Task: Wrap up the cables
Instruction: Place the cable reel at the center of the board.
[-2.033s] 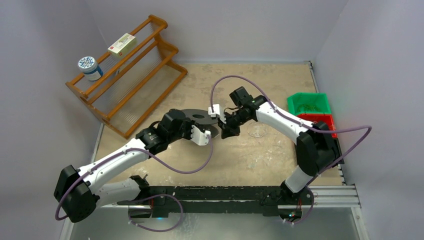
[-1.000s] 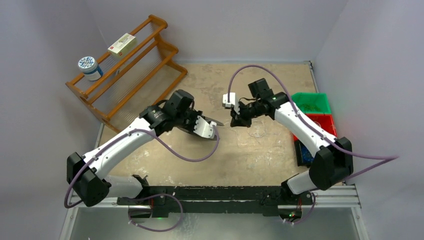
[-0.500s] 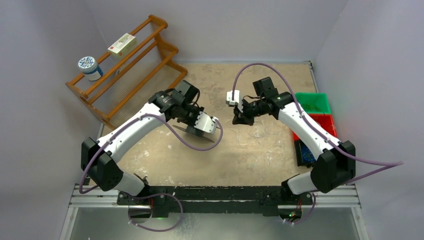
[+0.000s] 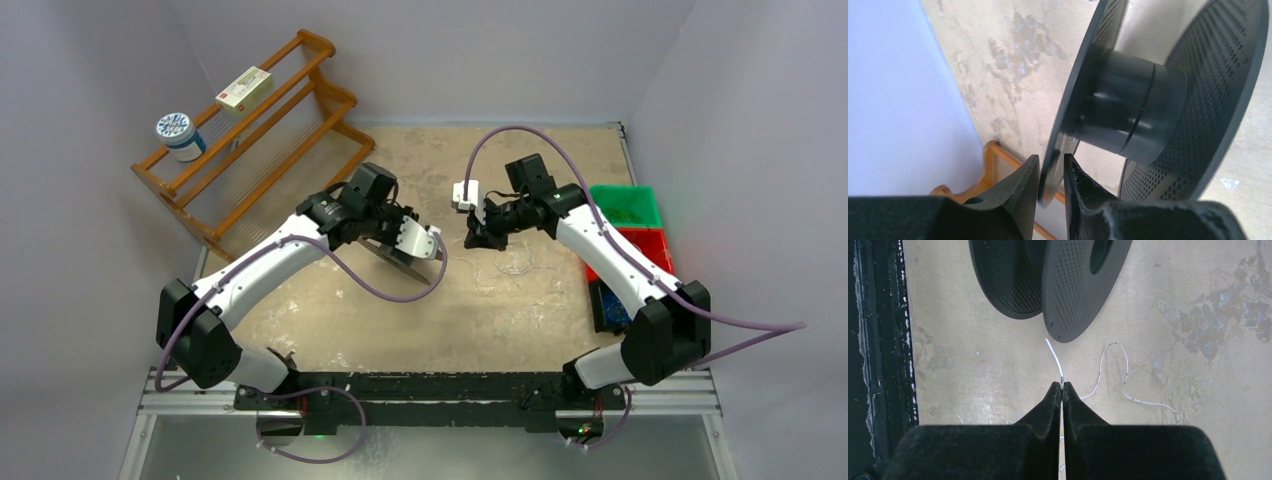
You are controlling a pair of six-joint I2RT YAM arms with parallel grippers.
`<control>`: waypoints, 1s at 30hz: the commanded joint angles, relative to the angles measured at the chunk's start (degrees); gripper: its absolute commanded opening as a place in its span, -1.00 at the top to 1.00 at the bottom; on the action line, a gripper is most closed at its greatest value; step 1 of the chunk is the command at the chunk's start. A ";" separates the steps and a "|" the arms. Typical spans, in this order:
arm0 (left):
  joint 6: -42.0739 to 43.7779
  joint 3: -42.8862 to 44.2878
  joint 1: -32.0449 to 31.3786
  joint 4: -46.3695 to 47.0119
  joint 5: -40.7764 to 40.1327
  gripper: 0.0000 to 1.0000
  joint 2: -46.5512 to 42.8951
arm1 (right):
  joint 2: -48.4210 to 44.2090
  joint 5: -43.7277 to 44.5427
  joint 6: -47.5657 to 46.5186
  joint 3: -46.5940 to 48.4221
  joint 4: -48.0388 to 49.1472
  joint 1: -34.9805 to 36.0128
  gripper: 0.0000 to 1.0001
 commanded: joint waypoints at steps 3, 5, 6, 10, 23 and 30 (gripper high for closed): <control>-1.94 0.16 0.01 6.36 -0.87 0.53 -2.23 | 0.29 -2.02 -0.09 0.43 0.11 -0.39 1.00; -2.24 0.16 -0.04 6.40 -0.70 0.51 -2.49 | 0.36 -2.12 -0.08 0.42 0.19 -0.37 1.00; -2.43 0.23 -0.04 6.50 -0.47 0.50 -2.64 | 0.38 -2.15 -0.01 0.44 0.18 -0.43 1.00; -4.10 0.96 -0.01 7.30 0.76 0.48 -3.03 | 0.17 -2.16 0.21 0.38 0.57 -0.51 1.00; -13.12 0.96 0.00 17.22 -0.01 0.19 -4.91 | -0.61 -3.15 0.84 0.18 1.77 -1.04 1.00; -26.47 5.10 1.00 17.57 13.65 0.18 -5.00 | -2.04 -5.79 -0.74 0.01 1.57 -1.22 1.00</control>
